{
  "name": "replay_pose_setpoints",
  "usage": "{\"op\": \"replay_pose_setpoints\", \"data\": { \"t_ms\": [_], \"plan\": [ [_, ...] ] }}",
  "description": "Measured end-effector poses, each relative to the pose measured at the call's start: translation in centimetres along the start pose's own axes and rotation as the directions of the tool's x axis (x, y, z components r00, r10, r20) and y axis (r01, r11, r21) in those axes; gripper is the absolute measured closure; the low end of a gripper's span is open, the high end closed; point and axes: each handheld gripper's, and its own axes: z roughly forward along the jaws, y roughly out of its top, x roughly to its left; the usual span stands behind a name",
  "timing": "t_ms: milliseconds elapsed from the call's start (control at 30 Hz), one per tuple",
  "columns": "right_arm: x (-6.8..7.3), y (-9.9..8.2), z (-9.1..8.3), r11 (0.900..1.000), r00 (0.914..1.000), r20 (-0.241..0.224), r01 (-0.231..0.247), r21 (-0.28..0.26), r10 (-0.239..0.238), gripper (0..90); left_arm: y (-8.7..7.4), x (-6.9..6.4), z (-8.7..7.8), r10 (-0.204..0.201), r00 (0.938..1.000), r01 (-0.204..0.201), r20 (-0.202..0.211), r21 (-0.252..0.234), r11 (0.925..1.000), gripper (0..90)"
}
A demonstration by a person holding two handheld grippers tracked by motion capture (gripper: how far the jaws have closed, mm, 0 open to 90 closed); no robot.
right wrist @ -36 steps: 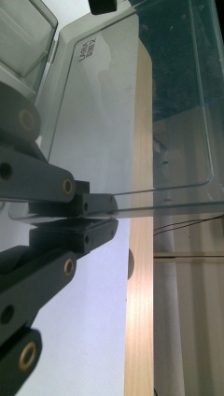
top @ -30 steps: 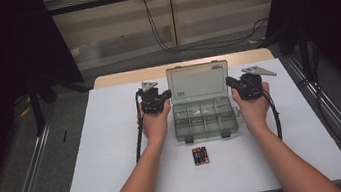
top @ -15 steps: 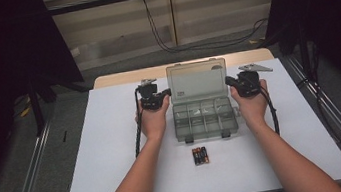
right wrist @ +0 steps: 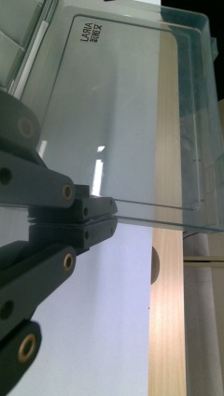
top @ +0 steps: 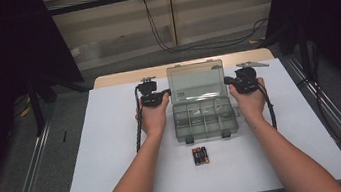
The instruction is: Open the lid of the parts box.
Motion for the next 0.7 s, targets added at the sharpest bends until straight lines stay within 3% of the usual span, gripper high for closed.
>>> {"op": "replay_pose_setpoints", "data": {
  "t_ms": [100,433,700],
  "plan": [
    [-0.1,0.0,0.2,0.9999,1.0000,-0.005,-0.008,0.008,0.008,89.8,0.1,0.2,0.3,-0.032,0.9995,0.032,0.001,0.013,0.9994,89.9],
    [-0.4,-0.2,1.1,0.9993,1.0000,-0.004,-0.004,0.037,0.004,90.0,-0.1,0.8,1.0,-0.081,0.9967,0.080,0.013,0.034,0.9962,89.8],
    [-0.4,-0.5,1.6,0.9984,1.0000,0.007,0.005,0.056,-0.005,90.0,-0.3,1.0,1.4,-0.071,0.9974,0.071,0.007,0.049,0.9963,89.8]
  ]
}}
